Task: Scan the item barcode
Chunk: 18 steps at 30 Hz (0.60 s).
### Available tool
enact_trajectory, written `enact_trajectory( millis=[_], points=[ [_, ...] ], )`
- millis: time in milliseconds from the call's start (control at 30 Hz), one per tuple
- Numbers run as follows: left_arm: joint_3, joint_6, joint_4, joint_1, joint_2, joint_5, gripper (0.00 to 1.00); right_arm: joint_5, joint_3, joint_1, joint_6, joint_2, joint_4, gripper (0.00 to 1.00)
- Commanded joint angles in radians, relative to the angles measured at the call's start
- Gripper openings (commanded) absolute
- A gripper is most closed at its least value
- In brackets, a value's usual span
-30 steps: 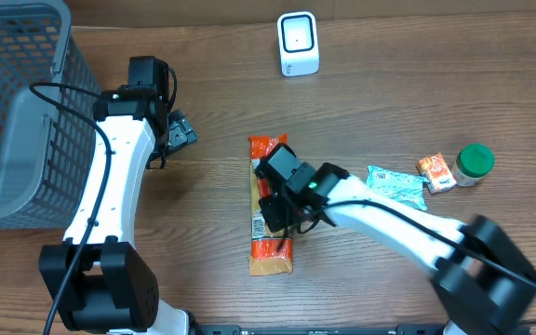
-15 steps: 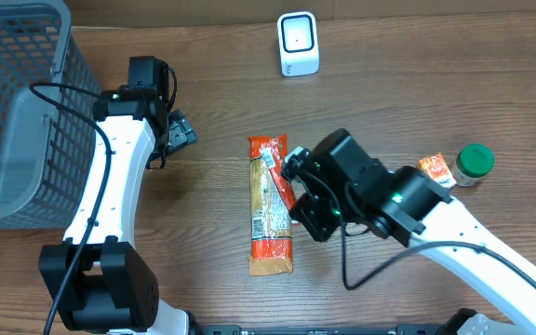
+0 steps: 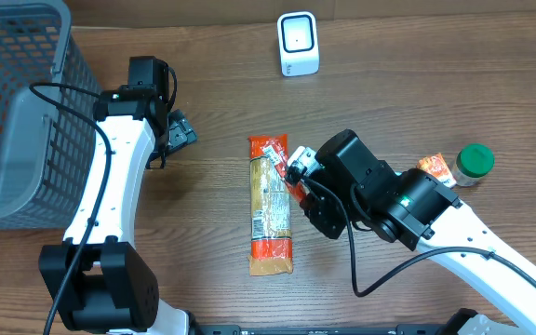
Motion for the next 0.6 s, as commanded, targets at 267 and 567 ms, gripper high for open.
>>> enact_trajectory(
  millis=[267, 567],
  points=[
    [0.014, 0.011, 0.001, -0.007, -0.019, -0.014, 1.00, -0.002, -0.005, 0.024, -0.164, 0.149, 0.018, 0.04],
    [0.014, 0.012, 0.001, -0.007, -0.019, -0.014, 1.00, -0.116, -0.005, 0.026, -0.223, 0.358, 0.068, 0.04]
  ],
)
